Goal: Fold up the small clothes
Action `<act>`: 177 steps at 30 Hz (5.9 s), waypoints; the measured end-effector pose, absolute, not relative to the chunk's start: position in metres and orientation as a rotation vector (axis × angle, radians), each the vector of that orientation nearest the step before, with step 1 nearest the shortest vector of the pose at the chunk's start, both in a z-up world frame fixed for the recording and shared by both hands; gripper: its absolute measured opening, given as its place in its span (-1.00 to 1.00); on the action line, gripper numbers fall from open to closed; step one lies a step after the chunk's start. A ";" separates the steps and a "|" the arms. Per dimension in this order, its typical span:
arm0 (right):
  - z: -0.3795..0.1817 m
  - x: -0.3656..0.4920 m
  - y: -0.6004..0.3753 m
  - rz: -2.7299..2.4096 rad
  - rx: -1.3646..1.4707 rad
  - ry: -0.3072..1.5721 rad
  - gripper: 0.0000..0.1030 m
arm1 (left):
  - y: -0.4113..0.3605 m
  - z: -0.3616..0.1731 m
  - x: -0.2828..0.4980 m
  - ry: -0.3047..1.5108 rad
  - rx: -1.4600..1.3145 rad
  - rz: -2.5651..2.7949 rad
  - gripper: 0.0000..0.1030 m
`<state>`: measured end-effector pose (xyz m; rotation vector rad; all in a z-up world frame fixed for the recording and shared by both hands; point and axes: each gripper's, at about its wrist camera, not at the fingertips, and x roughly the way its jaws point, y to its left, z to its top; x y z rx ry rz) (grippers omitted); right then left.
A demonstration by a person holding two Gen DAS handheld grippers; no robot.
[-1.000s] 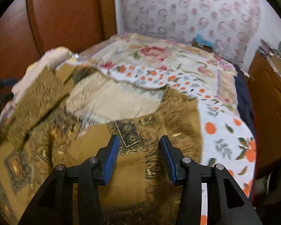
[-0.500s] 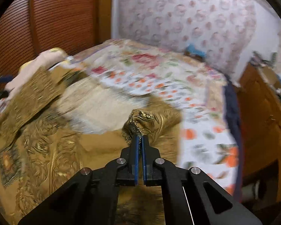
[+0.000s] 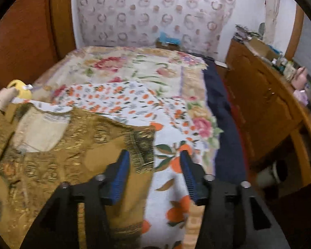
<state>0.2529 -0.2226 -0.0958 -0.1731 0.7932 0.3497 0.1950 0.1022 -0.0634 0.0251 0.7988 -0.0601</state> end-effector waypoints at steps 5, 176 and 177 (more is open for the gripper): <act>-0.105 0.248 -0.233 0.402 -0.180 0.834 0.18 | 0.104 -0.069 0.216 0.855 0.028 -0.085 0.02; 0.236 -0.148 -0.326 0.534 -0.144 0.196 -0.91 | 0.133 0.217 -0.054 0.275 -0.148 -0.404 -0.85; 0.238 -0.148 -0.329 0.537 -0.134 0.192 -0.91 | 0.136 0.218 -0.051 0.273 -0.151 -0.396 -0.85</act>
